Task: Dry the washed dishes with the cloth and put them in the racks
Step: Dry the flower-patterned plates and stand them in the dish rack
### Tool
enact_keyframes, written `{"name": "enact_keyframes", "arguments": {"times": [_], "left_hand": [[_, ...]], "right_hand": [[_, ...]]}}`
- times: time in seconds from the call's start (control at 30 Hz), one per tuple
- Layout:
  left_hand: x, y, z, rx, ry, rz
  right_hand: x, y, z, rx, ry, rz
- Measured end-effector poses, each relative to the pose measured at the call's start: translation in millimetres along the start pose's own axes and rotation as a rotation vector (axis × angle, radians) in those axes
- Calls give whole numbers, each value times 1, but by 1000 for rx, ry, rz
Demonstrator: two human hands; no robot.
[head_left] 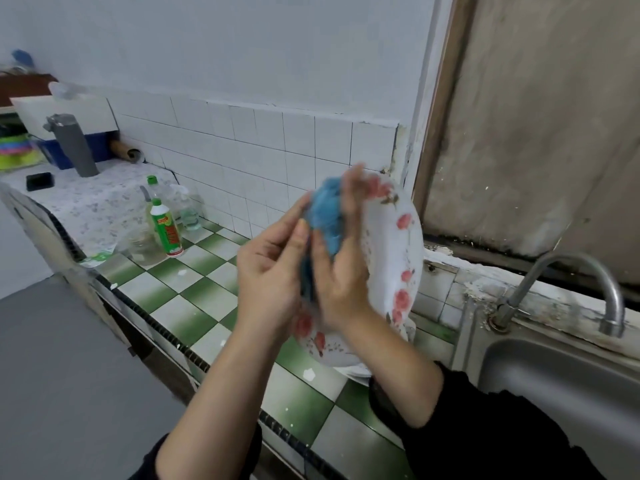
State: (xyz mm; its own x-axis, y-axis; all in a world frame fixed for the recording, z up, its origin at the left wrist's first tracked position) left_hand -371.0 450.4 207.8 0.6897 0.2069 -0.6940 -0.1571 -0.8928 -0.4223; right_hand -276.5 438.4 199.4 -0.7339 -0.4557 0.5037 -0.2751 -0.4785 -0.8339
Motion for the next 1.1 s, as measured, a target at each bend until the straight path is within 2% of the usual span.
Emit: {"name": "enact_keyframes", "arguments": {"times": [0.07, 0.1, 0.17, 0.23, 0.33, 0.4, 0.47, 0.53, 0.63, 0.7, 0.8, 0.87, 0.97, 1.03, 1.1], "left_hand": [[-13, -4, 10, -86, 46, -29], [-18, -6, 16, -102, 60, -35], [-25, -6, 31, -126, 40, -36], [-28, -5, 47, -157, 7, -21], [-26, -6, 54, -112, 4, 28], [-21, -4, 43, -39, 17, 57], [-15, -1, 26, 22, -15, 61], [-11, -2, 12, 45, -52, 31], [-12, -11, 13, -15, -13, -3], [-20, -18, 24, -67, -15, -33], [-26, -21, 40, -99, -13, -45], [-22, -19, 46, -104, -22, -24], [-13, -15, 42, -61, -16, 23], [-7, -11, 30, 12, -37, 47], [-3, -6, 20, 64, -87, 38]], "right_hand": [[9, 32, -20, 256, 45, 119], [2, 45, -22, 330, 134, 166], [-27, 54, -16, 359, 389, 215], [-60, 44, 2, 271, 508, 127], [-84, 3, 38, 12, 423, -52], [-75, -25, 50, -127, 357, -37], [-53, -40, 43, -189, 295, -15], [-25, -34, 22, -116, 207, 12], [2, 13, -16, 167, 180, 166], [-10, 40, -24, 321, 323, 298], [-58, 43, -14, 378, 618, 392], [-90, 26, 4, 316, 683, 237], [-107, -9, 37, 77, 543, -29], [-92, -28, 46, -85, 427, -61], [-67, -36, 37, -145, 322, -65]]}}
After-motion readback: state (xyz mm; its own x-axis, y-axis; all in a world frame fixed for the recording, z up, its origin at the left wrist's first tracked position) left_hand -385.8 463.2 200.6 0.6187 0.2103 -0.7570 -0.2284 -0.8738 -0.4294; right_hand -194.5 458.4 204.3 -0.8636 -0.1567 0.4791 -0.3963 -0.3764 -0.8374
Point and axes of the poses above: each hand's wrist, its own y-axis away from the middle knuckle, its own z-axis out of the back of the hand, x = y × z, the point moved 7 cm from there along -y, towards the middle knuckle, and after that the axes turned 15 degrees about y, right-handed, at the moved point
